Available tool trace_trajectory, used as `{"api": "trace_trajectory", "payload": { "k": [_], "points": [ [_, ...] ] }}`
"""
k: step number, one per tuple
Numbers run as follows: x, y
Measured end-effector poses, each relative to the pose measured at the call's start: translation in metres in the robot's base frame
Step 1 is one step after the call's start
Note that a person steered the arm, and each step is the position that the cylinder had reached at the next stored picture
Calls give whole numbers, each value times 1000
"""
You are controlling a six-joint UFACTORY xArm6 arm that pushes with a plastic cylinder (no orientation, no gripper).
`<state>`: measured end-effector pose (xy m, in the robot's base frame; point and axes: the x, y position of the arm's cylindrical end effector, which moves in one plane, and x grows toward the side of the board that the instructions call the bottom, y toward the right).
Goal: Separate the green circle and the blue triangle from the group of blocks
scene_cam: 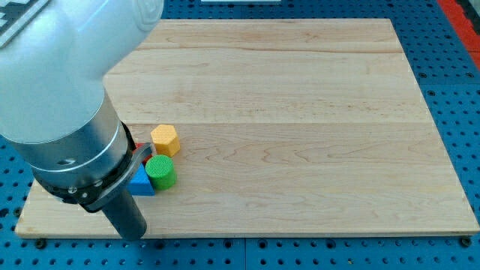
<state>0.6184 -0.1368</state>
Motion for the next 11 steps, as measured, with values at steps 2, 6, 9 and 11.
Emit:
{"api": "trace_trajectory", "payload": {
  "k": [2, 6, 9, 11],
  "points": [
    [0, -16],
    [-73, -47],
    [-103, 23],
    [-110, 103]
  ]
}}
